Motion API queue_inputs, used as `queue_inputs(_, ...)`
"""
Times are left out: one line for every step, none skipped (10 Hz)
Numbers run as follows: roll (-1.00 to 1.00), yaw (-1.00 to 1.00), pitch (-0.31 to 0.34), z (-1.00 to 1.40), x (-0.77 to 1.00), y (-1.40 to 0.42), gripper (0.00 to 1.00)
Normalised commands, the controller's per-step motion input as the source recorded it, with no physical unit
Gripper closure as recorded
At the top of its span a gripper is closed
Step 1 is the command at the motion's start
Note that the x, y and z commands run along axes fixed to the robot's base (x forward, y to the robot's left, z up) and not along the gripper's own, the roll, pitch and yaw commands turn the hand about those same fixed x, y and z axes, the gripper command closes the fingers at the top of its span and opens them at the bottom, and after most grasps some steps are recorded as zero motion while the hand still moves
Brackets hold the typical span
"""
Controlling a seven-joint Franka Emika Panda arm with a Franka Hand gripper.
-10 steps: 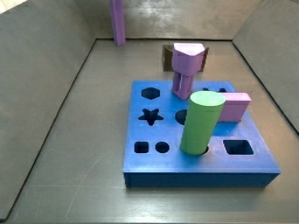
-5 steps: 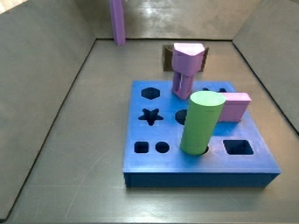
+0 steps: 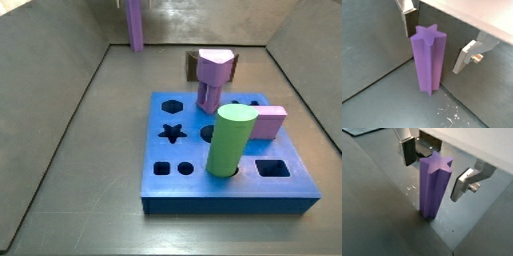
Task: Pick up the star object. Move up. Move to above the board. Insert the star object.
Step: Pick up the star object.
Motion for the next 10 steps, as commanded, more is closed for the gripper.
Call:
queue_inputs(-0.17, 0.0, -0.131, -0.31, 0.0, 0.0, 0.0)
queue_inputs(-0.2, -0.15, -0.123, -0.26, -0.07, 0.0, 0.0)
queue_inputs(-0.16, -0.32, -0.12, -0.11, -0.23, -0.05, 0.0)
queue_inputs(-0.05, 0.0, -0.036, -0.06, 0.0, 0.01, 0.0)
queue_inputs(0.0, 0.0, -0.047, 0.0, 0.0, 0.0, 0.0)
queue_inputs(0.0, 0.0, 0.0, 0.0, 0.0, 0.0, 0.0)
queue_inputs(0.0, 0.0, 0.0, 0.0, 0.0, 0.0, 1.0)
queue_inputs(0.0, 0.0, 0.0, 0.0, 0.0, 0.0, 1.0)
queue_inputs(0.0, 0.0, 0.0, 0.0, 0.0, 0.0, 1.0)
queue_inputs(0.0, 0.0, 0.0, 0.0, 0.0, 0.0, 1.0)
